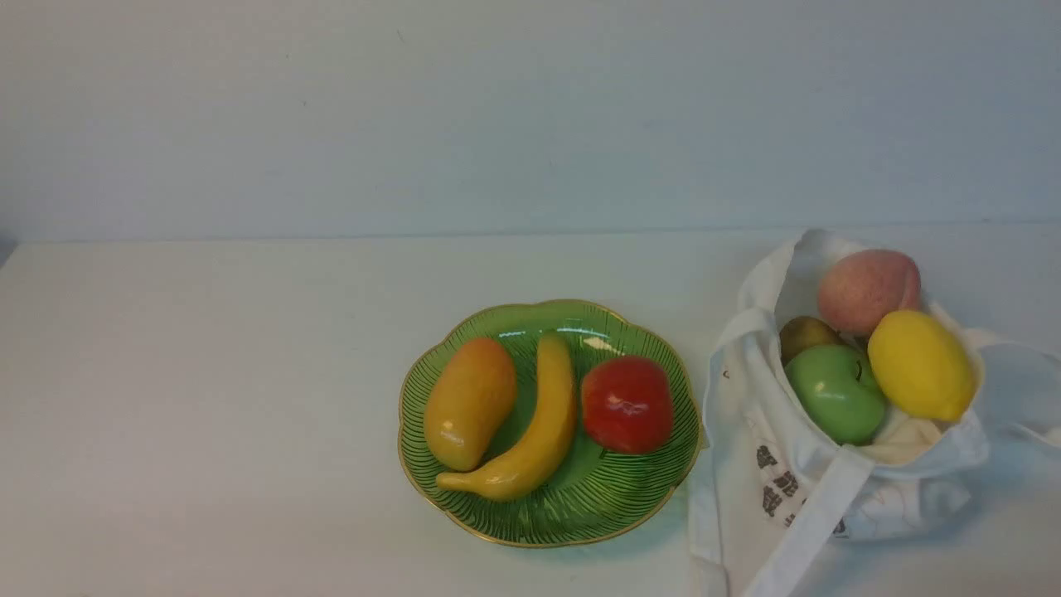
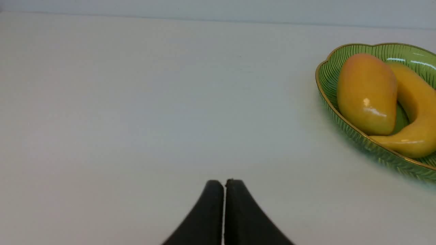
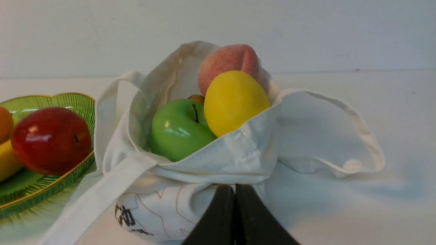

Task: Take the fruit out of the cloth bag on the white table and place them on a plate.
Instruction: 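Reach into the cloth bag and grasp the peach with the right gripper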

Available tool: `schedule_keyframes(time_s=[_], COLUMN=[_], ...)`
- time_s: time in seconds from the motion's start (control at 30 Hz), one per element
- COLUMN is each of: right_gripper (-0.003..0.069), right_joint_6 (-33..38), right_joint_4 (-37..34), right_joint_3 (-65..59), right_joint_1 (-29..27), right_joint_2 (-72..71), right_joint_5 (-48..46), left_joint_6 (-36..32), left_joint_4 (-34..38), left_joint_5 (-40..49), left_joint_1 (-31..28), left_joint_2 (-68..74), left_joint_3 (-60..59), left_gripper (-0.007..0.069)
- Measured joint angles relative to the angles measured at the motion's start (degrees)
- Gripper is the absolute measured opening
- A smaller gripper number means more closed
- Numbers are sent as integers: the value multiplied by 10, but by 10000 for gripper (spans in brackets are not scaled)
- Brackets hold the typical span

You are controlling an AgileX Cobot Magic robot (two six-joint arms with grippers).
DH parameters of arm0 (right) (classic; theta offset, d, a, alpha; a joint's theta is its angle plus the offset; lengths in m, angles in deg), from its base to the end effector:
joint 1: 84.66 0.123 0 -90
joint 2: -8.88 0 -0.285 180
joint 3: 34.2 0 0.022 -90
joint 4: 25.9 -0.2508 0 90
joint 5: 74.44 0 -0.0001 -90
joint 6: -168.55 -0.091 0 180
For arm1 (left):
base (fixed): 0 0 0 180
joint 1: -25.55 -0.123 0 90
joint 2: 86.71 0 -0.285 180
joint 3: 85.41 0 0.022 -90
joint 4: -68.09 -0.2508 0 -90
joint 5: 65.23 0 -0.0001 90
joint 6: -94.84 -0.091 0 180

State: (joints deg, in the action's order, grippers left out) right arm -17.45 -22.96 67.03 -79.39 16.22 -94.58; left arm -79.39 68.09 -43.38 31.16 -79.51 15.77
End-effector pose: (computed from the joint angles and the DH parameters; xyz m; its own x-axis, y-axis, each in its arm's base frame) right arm 0.0533 0.0033 0.1729 -0.2820 0.0307 -0.9589 -0.0591 0.9970 0.0493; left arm 0.0522 -0.0051 0.1701 -0.3137 -0.0702 -0.9469 0.0666 0.9932 -0.0957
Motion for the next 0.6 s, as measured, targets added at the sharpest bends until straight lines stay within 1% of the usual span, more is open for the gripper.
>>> schedule_keyframes(time_s=[0.6], right_gripper=[-15], right_joint_6=[4], right_joint_4=[0], right_joint_3=[0], right_joint_1=[0], right_joint_2=[0], right_joint_5=[0], left_joint_6=[0], left_joint_4=[0], left_joint_5=[0], left_joint_1=[0], left_joint_2=[0], left_joint_3=[0], left_gripper=[-8])
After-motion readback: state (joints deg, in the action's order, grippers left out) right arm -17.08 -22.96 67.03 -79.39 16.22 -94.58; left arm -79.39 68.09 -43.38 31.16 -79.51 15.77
